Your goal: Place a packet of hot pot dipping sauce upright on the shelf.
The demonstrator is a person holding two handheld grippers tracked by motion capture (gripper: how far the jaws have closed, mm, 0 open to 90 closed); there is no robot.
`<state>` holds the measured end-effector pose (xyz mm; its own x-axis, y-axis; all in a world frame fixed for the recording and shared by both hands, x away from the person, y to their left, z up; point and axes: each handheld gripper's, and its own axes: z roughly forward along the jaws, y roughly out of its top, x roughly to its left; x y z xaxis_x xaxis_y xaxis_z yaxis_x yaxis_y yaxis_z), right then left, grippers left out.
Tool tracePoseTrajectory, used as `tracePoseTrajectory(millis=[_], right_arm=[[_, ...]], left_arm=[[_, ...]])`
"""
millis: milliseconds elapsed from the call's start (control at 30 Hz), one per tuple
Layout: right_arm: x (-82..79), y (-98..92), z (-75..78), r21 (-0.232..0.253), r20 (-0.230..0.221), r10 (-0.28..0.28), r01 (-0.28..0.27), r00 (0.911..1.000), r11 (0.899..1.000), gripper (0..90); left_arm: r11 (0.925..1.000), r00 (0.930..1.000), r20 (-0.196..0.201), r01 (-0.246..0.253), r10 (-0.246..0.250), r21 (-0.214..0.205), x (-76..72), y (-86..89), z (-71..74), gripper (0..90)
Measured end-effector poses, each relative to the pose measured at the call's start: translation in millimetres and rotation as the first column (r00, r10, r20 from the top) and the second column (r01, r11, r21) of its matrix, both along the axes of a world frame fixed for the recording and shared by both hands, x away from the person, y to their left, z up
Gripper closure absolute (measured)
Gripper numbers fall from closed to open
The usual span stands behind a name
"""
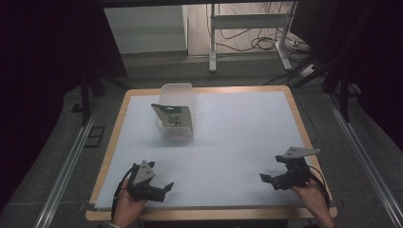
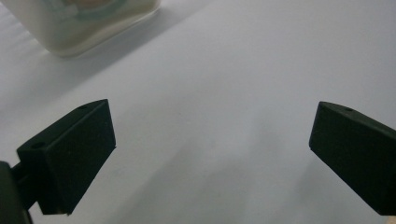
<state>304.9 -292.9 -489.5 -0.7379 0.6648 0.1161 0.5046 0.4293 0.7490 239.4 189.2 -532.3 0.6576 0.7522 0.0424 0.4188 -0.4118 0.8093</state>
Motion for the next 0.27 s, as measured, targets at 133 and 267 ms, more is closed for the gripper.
tracePoseTrajectory(millis=[133, 267], right_arm=[[3.4, -10.7, -7.5, -0.010, -0.033, -0.039, 0.039, 0.9987, 0.999, 0.0], [6.1, -13.0, -10.2, -0.003, -0.046, -0.042, 0.042, 0.9980, 0.999, 0.0]], left_arm=[[1.0000, 1.0000, -0.001, 0.000, 0.000, 0.002, 0.2, 0.0, -0.1, 0.2], [1.0000, 1.0000, 0.001, -0.003, 0.003, 0.000, 0.5, 0.3, -0.2, 0.2]])
